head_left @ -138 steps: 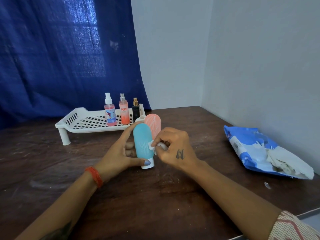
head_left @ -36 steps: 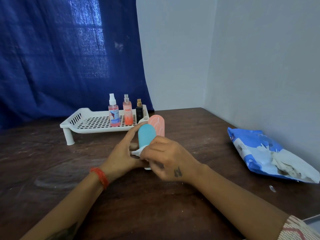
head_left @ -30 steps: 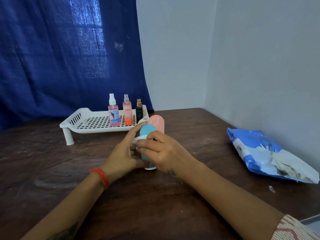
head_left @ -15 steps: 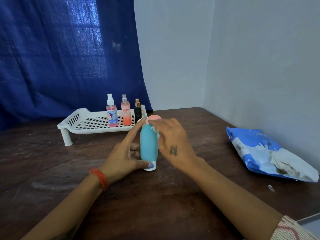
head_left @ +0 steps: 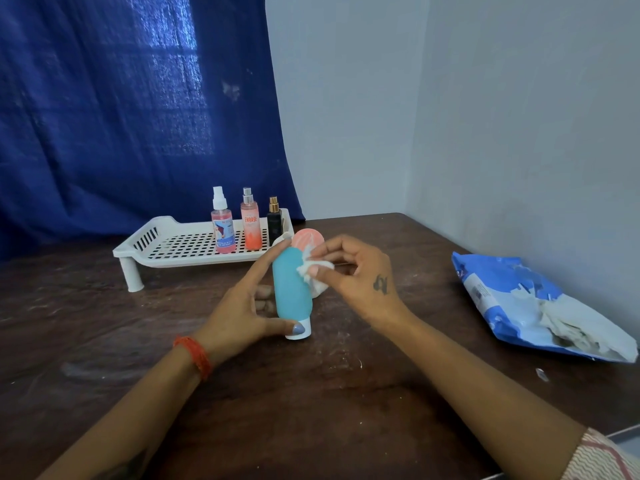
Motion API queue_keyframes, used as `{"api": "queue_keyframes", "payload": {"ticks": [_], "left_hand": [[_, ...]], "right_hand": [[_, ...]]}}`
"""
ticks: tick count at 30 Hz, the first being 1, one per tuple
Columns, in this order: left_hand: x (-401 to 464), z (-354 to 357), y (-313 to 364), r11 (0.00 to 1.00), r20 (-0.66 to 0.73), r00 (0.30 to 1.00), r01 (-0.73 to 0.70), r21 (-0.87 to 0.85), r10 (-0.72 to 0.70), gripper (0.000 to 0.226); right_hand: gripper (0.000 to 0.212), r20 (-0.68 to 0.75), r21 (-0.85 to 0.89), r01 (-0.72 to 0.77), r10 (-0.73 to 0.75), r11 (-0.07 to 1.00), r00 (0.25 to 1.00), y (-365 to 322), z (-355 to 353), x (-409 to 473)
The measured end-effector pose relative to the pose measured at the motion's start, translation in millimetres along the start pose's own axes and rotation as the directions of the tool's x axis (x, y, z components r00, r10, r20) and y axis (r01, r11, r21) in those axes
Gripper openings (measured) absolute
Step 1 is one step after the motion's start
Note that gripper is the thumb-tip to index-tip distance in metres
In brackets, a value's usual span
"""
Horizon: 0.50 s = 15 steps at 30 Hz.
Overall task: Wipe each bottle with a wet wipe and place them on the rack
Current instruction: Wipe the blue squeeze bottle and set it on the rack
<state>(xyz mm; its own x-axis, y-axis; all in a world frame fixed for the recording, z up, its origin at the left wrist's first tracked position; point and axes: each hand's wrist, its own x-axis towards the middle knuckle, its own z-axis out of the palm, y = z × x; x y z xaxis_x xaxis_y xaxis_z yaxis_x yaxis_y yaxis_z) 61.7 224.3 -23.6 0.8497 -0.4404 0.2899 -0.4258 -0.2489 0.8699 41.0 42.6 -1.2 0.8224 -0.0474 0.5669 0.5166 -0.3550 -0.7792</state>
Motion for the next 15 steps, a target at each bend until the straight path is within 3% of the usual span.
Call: {"api": "queue_keyframes", "payload": {"ticks": [6, 11, 13, 15], "left_hand": [[-0.8, -0.2, 2.8, 0.999, 0.006, 1.000, 0.025, -0.044, -0.025, 0.114], [-1.3, 0.9, 3.6, 0.999, 0.006, 1.000, 0.021, -0.043, -0.021, 0.115], [-1.5, 1.4, 3.9, 0.999, 0.000, 1.000, 0.017, -0.041, -0.017, 0.113], [-1.6, 0.8, 3.5, 0.999, 0.001, 1.000, 0.015, -0.043, -0.015, 0.113]], "right_hand": [[0.012, 0.219, -0.123, 0.034, -0.006, 0.992, 0.976, 5.8, 1.1, -2.6], [0.012, 0.434, -0.197, 0.041, 0.049, 0.980, 0.900, 5.4, -5.8, -3.7], [0.012, 0.450, -0.236, 0.032, 0.080, 0.971, 0.889, 7.0, -9.2, -2.7], [0.010, 0.336, -0.218, 0.039, 0.038, 0.975, 0.941, 8.7, -9.8, -1.4]]}}
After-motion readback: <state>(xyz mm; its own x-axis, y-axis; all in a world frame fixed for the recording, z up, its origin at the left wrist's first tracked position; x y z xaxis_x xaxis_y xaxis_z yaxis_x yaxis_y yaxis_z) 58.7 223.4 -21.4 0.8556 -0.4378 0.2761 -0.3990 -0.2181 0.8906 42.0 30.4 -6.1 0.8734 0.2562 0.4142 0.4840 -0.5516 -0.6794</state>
